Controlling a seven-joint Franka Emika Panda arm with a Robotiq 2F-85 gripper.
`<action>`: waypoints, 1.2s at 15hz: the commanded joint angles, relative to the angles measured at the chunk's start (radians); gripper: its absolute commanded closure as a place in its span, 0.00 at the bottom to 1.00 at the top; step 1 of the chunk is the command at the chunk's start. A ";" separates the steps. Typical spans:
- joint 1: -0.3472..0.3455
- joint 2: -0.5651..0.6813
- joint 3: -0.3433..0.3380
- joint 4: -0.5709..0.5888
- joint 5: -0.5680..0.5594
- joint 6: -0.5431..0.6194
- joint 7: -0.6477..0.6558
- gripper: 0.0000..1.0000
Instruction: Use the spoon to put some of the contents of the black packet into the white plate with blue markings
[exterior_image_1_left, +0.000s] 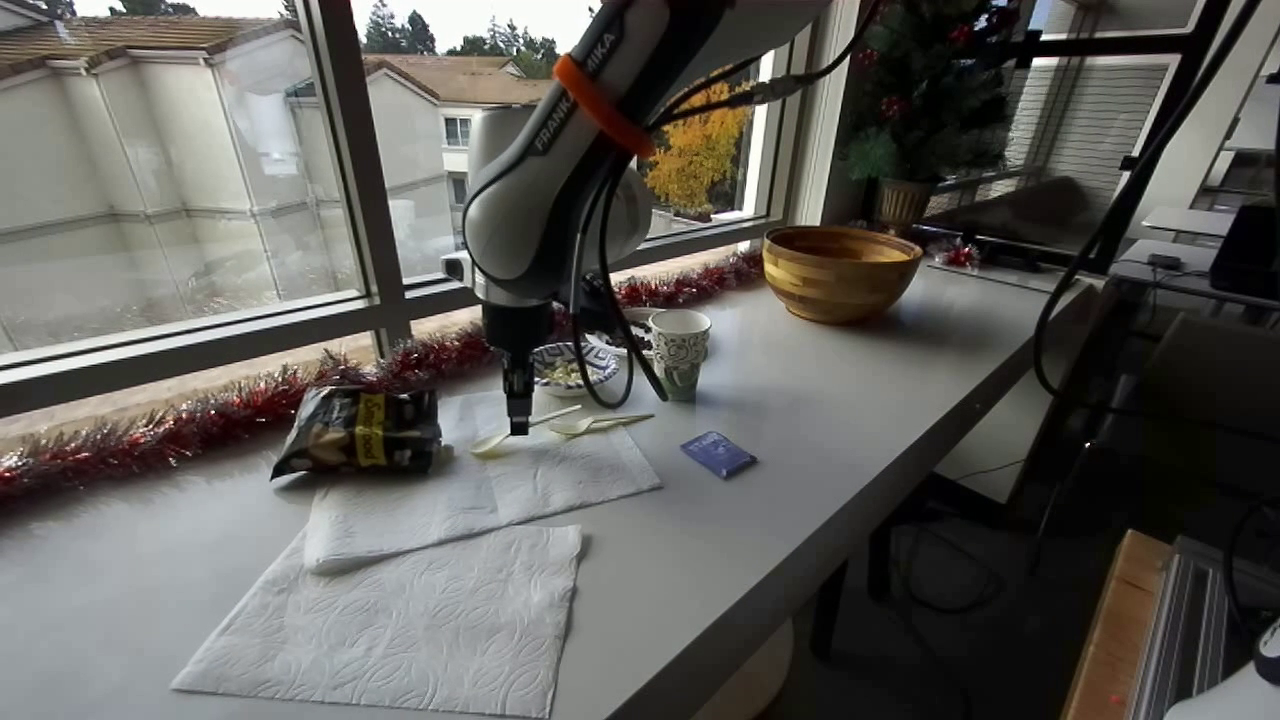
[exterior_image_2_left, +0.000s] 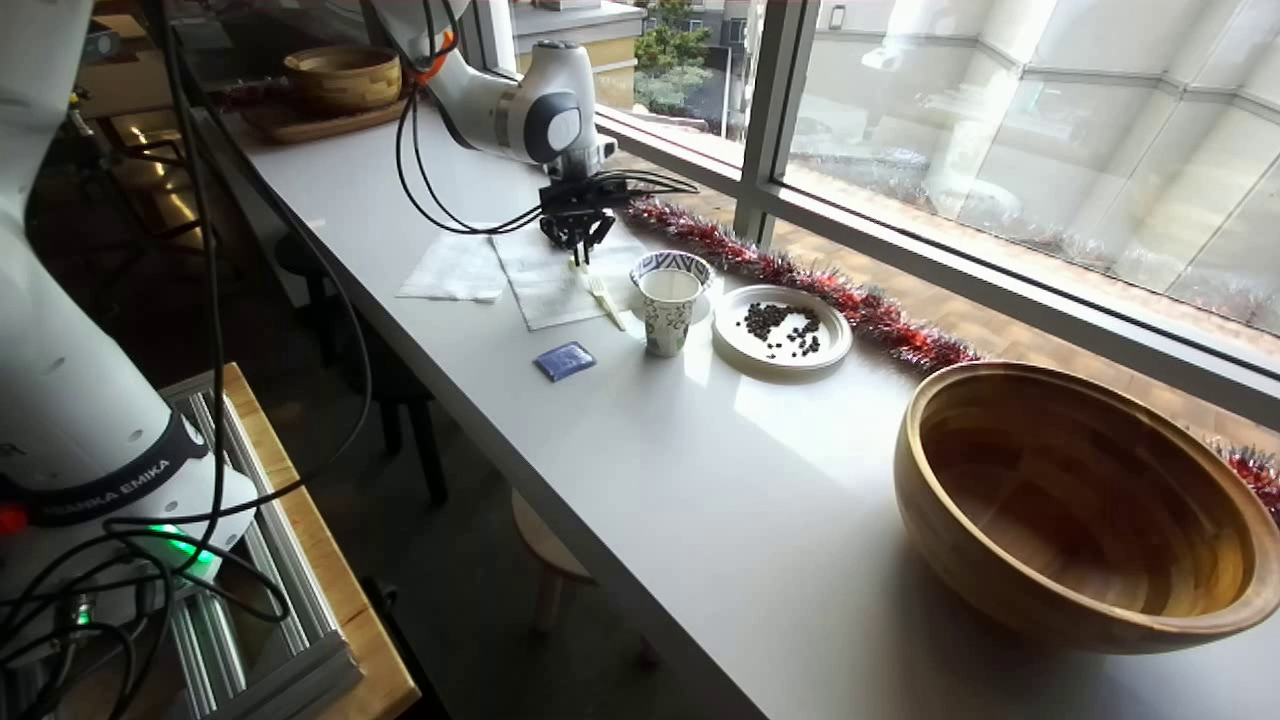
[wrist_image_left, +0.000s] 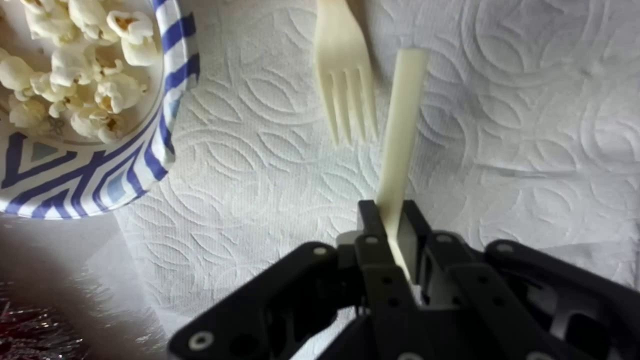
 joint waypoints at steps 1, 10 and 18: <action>0.049 -0.026 -0.035 -0.006 -0.083 -0.026 0.058 0.97; 0.092 -0.016 -0.050 0.021 -0.172 -0.043 0.113 0.97; 0.096 0.007 -0.051 0.056 -0.174 -0.069 0.132 0.97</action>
